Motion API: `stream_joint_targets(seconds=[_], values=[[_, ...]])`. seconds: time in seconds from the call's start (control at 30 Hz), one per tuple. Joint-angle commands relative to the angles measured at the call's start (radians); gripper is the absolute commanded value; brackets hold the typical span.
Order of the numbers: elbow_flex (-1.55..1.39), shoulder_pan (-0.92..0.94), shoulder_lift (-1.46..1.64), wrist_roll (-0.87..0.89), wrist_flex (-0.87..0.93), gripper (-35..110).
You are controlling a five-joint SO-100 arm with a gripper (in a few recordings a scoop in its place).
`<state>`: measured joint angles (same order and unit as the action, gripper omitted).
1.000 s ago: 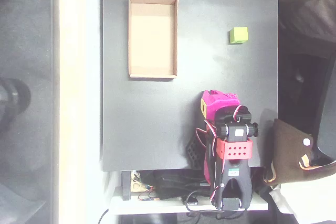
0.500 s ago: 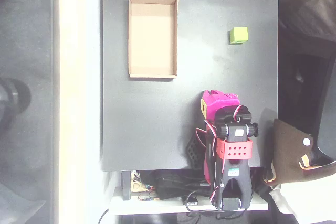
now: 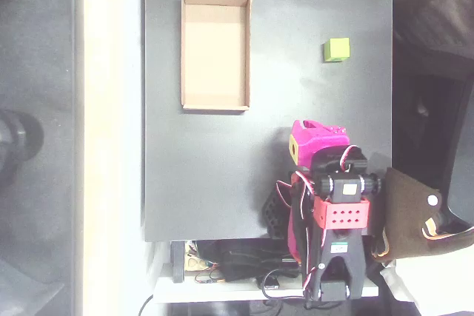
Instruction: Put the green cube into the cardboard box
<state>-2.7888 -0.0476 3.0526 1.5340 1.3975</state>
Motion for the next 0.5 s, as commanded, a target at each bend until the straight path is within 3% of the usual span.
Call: stream_joint_targets(seconds=[0.0, 0.47], values=[[0.189, -0.014, -0.109, 0.017, 0.009, 4], [0.841, 0.000, -0.617, 0.017, 0.003, 4]])
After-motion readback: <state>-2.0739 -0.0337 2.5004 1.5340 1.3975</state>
